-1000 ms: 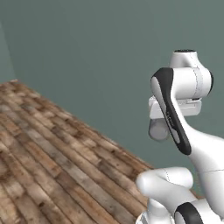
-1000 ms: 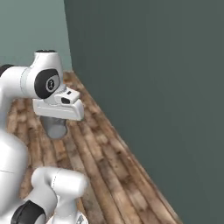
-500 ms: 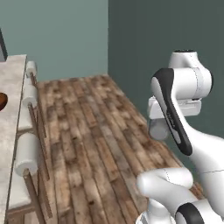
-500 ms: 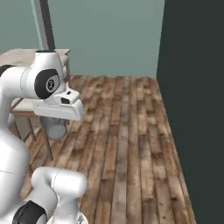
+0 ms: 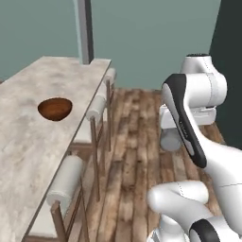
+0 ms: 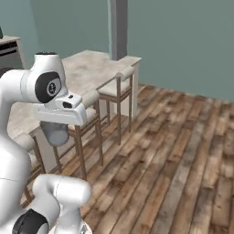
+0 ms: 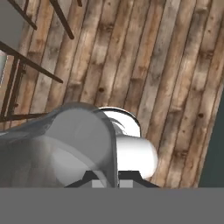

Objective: There is a bowl on the dining counter. Grab a lemon wedge from the fridge and place it in the bowl. Then get the liquor bottle and glass cup from the cabinet and place them next to the bowl.

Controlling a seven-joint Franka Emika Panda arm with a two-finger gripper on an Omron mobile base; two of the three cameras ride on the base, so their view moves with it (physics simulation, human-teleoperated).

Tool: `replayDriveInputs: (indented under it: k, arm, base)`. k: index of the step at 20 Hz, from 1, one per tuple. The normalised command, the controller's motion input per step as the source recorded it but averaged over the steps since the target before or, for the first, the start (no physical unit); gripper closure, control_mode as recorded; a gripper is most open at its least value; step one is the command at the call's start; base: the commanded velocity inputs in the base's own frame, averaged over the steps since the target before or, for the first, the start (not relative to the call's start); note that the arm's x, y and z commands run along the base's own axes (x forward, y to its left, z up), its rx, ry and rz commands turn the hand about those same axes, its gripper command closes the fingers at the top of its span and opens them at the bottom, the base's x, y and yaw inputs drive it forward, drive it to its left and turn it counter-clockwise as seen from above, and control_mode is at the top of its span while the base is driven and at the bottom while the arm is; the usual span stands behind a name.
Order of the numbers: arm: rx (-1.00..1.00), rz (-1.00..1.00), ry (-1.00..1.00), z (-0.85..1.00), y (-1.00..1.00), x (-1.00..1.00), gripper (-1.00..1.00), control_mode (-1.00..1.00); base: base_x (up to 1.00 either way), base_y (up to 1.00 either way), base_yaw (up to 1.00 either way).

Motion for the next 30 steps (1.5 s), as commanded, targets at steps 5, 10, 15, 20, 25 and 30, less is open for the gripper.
replayDriveInputs:
  k: [5, 10, 15, 20, 25, 30]
  arm:
    - [0.0, 0.0, 0.0, 0.0, 0.0, 0.0, 1.0, 1.0]
    - [0.0, 0.0, 0.0, 0.0, 0.0, 0.0, 1.0, 1.0]
    - [0.0, 0.0, 0.0, 0.0, 0.0, 0.0, 1.0, 1.0]
    - [0.0, 0.0, 0.0, 0.0, 0.0, 0.0, 1.0, 1.0]
    - [0.0, 0.0, 0.0, 0.0, 0.0, 0.0, 1.0, 1.0]
    - [0.0, 0.0, 0.0, 0.0, 0.0, 0.0, 1.0, 1.0]
  base:
    - [0.89, -0.59, 0.51]
    - [0.7, -0.79, 0.5]
    - [0.77, -0.7, 0.51]
    - [0.94, -0.49, 0.51]
    - [0.9, -0.36, 0.55]
    - [0.84, -0.09, 0.62]
